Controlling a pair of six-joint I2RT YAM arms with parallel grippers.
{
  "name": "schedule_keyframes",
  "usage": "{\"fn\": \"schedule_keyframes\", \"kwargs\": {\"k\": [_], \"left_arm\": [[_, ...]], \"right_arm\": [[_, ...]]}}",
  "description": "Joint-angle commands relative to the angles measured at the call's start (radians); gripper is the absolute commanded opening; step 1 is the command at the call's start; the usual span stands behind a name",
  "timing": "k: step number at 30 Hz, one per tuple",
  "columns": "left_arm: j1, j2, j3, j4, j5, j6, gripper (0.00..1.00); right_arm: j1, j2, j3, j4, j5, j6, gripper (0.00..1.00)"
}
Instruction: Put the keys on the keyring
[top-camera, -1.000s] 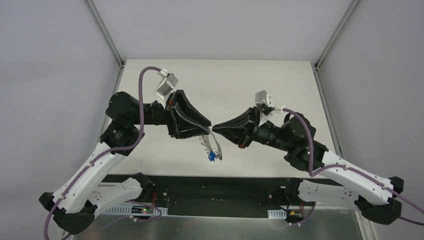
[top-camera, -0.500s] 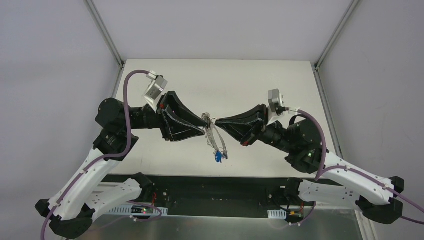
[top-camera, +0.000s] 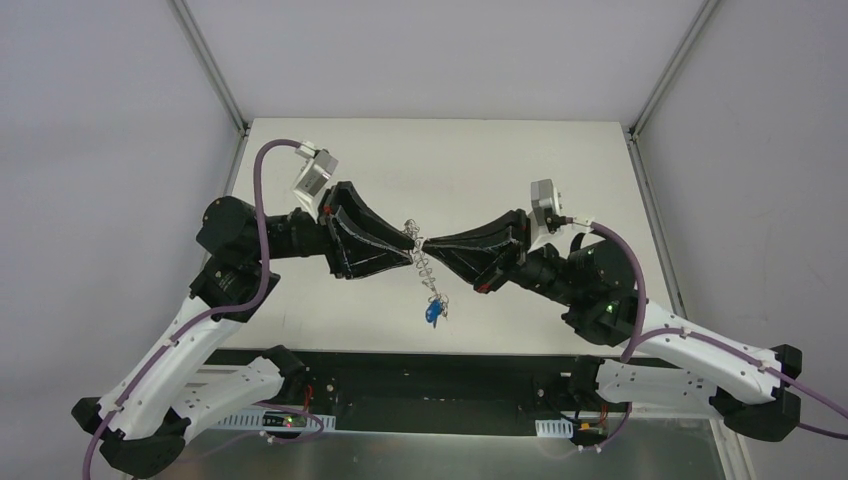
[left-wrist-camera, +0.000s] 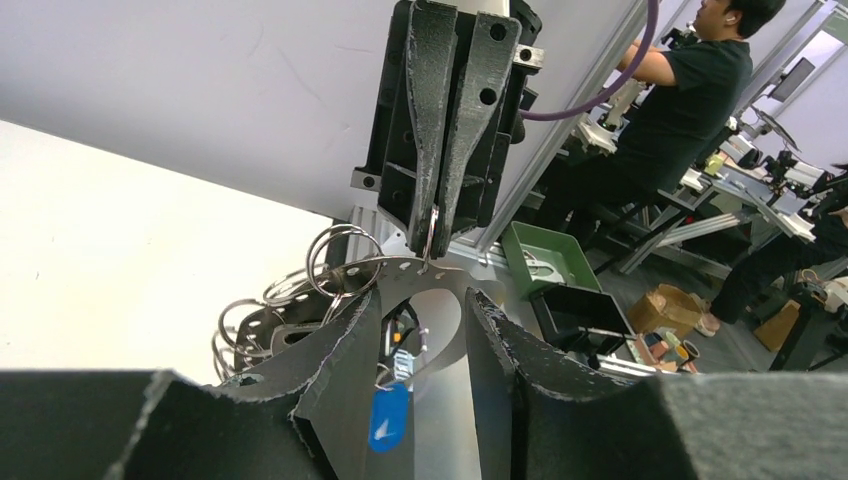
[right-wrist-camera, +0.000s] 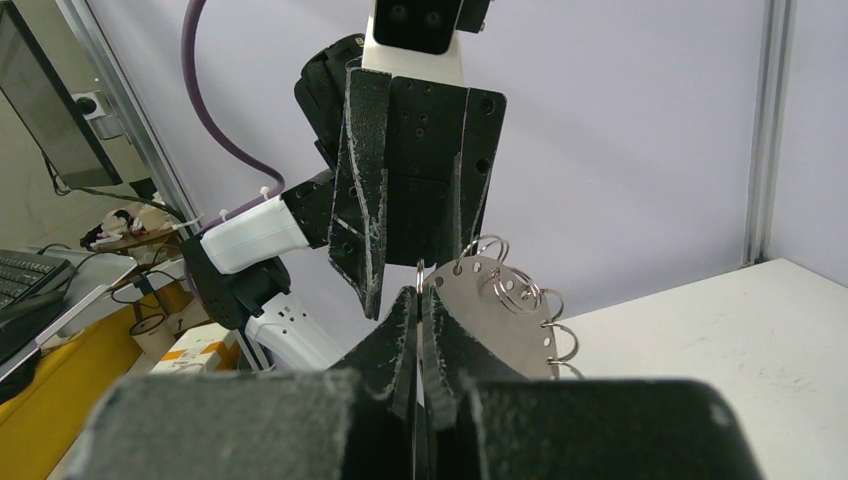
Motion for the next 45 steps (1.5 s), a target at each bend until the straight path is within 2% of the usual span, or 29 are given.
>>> {"fn": "schedule_keyframes", "kwargs": {"k": [1,14,45], "left_arm": [[-0.009,0.003,0.007,0.044,-0.019,-0.003,0.35],[-0.007,-0.002,0.011,0.051,-0.019,-0.003,0.35],[-0.009,0.001,0.012,0.057,-0.002,-0.011,0.35]], "right_arm": [[0.012,-0.008,0.019,0.09,-0.008,-0.002,0.0],[0.011,-0.001,0.026,0.01,0.019,0.008,0.0],[0.011,0.02,0.023,-0.033,0.015,0.038,0.0]]}}
